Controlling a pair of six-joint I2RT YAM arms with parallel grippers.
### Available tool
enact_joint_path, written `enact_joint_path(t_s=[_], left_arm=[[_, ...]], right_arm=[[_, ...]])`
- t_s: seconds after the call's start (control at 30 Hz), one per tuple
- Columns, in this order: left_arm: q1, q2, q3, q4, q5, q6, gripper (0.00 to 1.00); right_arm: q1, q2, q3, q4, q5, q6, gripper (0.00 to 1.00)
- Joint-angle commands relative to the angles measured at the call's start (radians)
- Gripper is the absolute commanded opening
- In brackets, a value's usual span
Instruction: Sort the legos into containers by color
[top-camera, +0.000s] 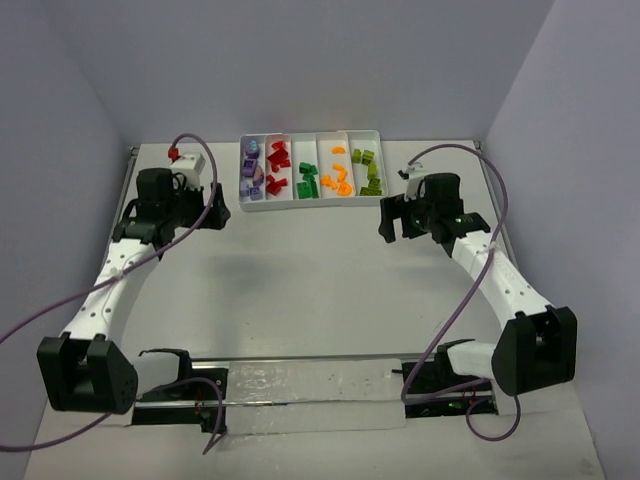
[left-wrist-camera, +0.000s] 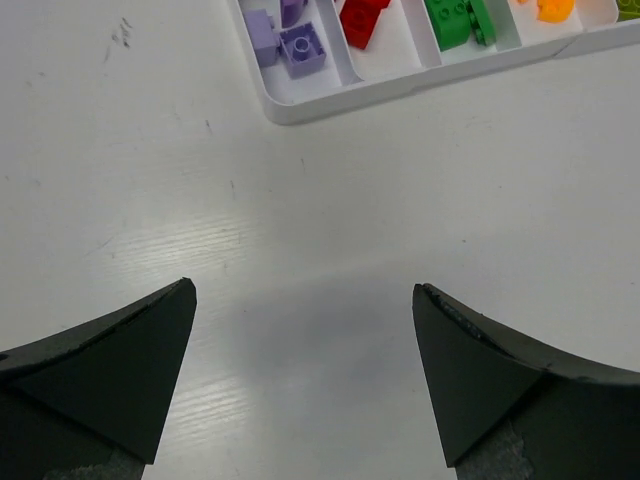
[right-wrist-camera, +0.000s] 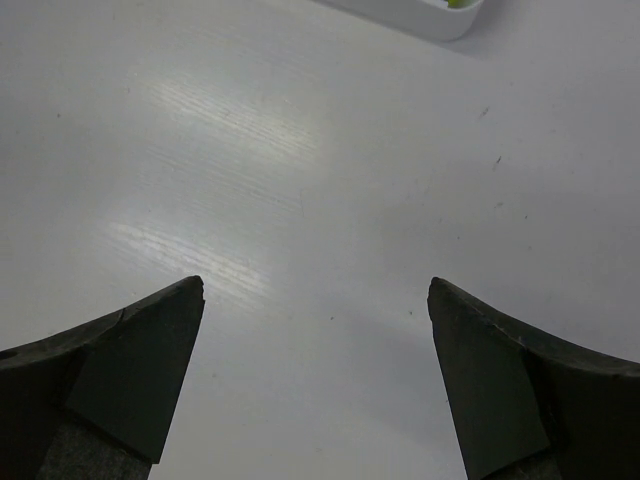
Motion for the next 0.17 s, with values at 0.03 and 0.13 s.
enact_joint_path(t_s=[0.03, 0.13], left_arm=[[-0.002, -0.104, -0.070, 0.028, -0.068, 0.042, 0.99], [-0.001, -0.106, -0.067, 0.021, -0.044, 0.037, 0.99]], right_arm=[[-0.007, -0.070, -0.036, 0.047, 0.029, 0.001, 1.00], [-0.007, -0.076, -0.035, 0.045, 0.027, 0.009, 1.00]])
